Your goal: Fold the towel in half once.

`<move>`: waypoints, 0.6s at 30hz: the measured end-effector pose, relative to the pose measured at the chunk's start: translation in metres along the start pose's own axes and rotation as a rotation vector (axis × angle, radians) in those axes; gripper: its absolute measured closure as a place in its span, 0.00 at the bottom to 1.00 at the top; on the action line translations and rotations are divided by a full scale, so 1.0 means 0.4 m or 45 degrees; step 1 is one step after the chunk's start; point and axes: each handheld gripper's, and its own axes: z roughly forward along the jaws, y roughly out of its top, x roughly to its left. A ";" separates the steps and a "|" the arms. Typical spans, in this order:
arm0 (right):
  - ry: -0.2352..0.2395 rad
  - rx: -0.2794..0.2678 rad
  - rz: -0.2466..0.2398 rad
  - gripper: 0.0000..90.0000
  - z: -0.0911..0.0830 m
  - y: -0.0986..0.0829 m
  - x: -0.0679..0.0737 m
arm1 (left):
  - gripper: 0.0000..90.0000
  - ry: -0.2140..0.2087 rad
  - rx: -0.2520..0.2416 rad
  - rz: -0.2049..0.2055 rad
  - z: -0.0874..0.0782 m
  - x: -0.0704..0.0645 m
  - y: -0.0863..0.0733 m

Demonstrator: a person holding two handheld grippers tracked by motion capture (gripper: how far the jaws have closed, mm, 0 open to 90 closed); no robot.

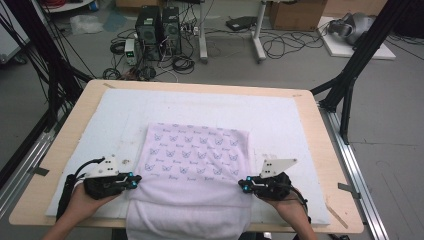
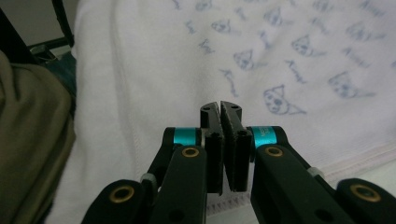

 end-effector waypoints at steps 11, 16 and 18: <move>0.106 -0.048 0.016 0.90 -0.065 -0.011 0.078 | 0.87 -0.064 -0.034 0.057 -0.073 -0.088 -0.013; 0.075 -0.076 0.046 0.77 -0.050 0.002 0.031 | 0.70 0.010 -0.035 0.028 -0.041 -0.038 0.002; 0.063 -0.065 0.059 0.74 -0.036 0.015 -0.004 | 0.69 0.051 -0.036 0.026 -0.022 -0.011 0.014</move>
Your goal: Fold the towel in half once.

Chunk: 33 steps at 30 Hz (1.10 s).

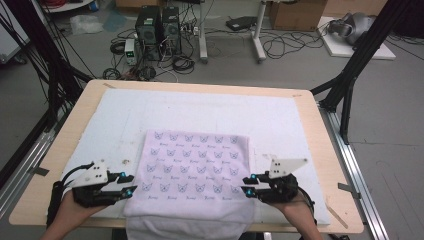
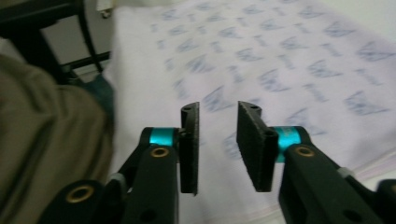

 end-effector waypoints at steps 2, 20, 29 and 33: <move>-0.052 0.006 0.012 0.71 0.013 0.013 -0.041 | 0.68 0.042 -0.006 -0.020 0.027 0.036 0.013; -0.356 0.125 0.194 0.47 0.117 0.060 -0.385 | 0.52 0.236 0.138 -0.307 0.270 0.336 0.072; -0.248 0.204 0.191 0.95 0.166 0.049 -0.401 | 0.92 0.264 0.159 -0.256 0.321 0.332 0.081; -0.293 0.246 0.174 0.96 0.158 0.083 -0.413 | 0.93 0.317 0.111 -0.294 0.304 0.355 0.111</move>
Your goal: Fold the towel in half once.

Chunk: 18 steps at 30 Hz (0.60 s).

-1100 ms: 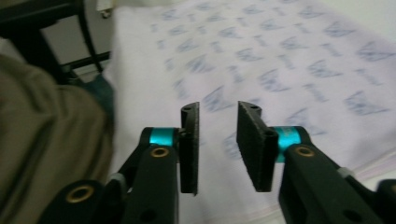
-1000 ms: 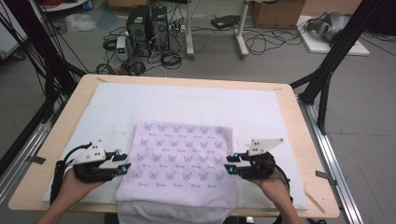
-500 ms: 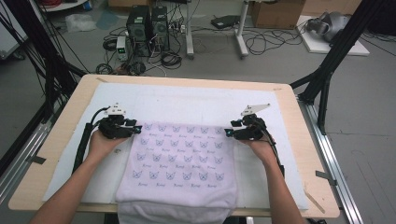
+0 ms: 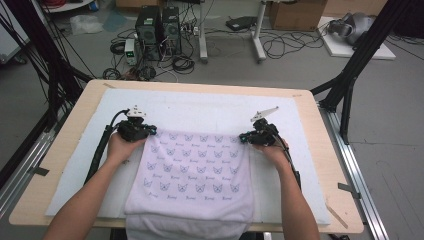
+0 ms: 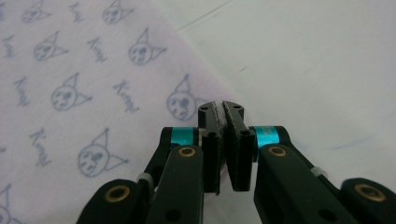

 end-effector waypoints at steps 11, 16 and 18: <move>-0.262 -0.128 -0.071 0.96 -0.163 0.260 -0.075 | 0.93 0.182 -0.204 0.073 -0.095 0.065 0.273; -0.281 -0.197 0.021 0.62 -0.158 0.284 -0.103 | 0.63 0.209 -0.125 -0.003 -0.068 0.105 0.256; -0.253 -0.160 0.045 0.58 -0.127 0.248 -0.111 | 0.61 0.178 -0.132 -0.013 -0.061 0.109 0.216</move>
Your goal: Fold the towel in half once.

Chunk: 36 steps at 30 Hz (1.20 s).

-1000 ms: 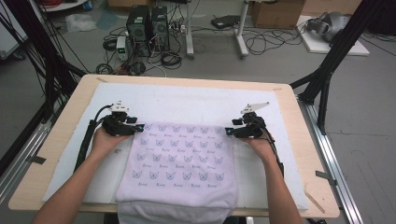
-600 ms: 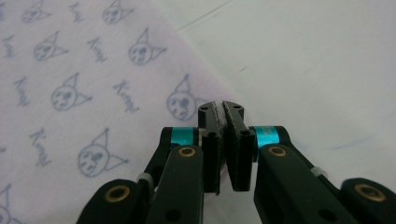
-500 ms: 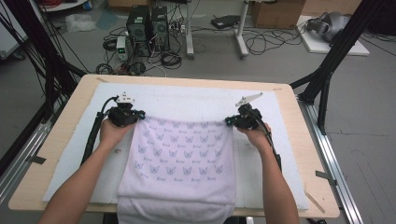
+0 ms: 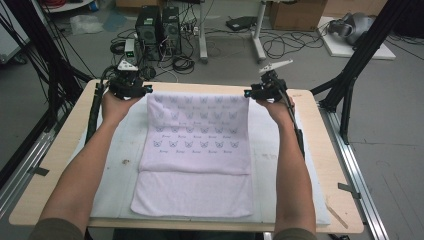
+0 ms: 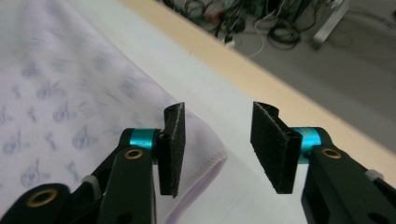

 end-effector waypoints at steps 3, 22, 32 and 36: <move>0.044 0.050 0.020 0.53 0.030 -0.067 0.006 | 0.60 -0.045 0.030 -0.010 0.004 -0.001 -0.059; 0.230 -0.049 -0.102 0.56 -0.066 -0.286 0.218 | 0.60 -0.304 0.012 0.163 -0.156 -0.153 -0.281; 0.284 -0.027 -0.173 0.65 -0.109 -0.387 0.299 | 0.71 -0.437 0.005 0.201 -0.229 -0.217 -0.373; 0.303 -0.026 -0.157 0.66 -0.104 -0.413 0.308 | 0.71 -0.476 0.032 0.243 -0.230 -0.240 -0.385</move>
